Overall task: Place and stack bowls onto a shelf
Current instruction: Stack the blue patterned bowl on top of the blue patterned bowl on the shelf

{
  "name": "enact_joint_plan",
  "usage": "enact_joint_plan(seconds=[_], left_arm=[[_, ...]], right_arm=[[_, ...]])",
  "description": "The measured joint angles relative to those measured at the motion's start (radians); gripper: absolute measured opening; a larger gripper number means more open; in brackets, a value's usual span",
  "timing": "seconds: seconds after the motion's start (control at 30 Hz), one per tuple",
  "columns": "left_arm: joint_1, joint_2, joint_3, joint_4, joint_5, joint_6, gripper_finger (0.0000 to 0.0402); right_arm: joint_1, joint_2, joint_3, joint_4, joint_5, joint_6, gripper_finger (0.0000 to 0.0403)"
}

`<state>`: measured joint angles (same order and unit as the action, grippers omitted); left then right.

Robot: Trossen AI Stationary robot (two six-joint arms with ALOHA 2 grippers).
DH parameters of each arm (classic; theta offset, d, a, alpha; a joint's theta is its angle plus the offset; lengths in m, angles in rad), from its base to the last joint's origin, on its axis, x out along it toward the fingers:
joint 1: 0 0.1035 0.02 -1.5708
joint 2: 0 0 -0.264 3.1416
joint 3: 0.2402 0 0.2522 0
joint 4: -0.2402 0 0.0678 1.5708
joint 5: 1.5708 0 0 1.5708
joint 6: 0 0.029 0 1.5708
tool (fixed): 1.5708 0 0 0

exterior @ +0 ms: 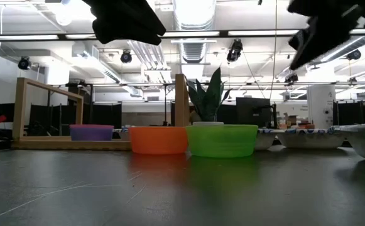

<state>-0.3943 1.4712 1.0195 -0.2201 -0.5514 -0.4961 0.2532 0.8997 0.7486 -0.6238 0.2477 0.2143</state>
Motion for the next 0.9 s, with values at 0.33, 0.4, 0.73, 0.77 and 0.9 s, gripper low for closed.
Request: enact_joint_plan(seconds=[0.33,0.4,0.73,0.77,0.9], left_arm=[[0.0,0.0,0.0,-0.002,0.0,0.011,0.0125],[0.0,0.0,0.0,-0.002,0.0,0.014,0.0125],[0.0,0.0,0.0,-0.004,-0.008,0.016,0.0125],[0.0,0.0,0.0,-0.004,-0.008,0.016,0.0125],[0.0,0.0,0.0,-0.004,-0.008,0.016,0.0125]], right_arm=[[-0.056,0.243,0.019,0.041,0.069,-0.248,0.019],[-0.081,0.287,0.017,0.039,0.067,-0.265,0.0196],[-0.185,0.437,0.017,0.122,0.014,-0.312,0.0187],[-0.191,0.449,0.017,0.13,0.014,-0.313,0.0184],[-0.216,0.495,0.017,0.154,0.014,-0.334,0.017]])
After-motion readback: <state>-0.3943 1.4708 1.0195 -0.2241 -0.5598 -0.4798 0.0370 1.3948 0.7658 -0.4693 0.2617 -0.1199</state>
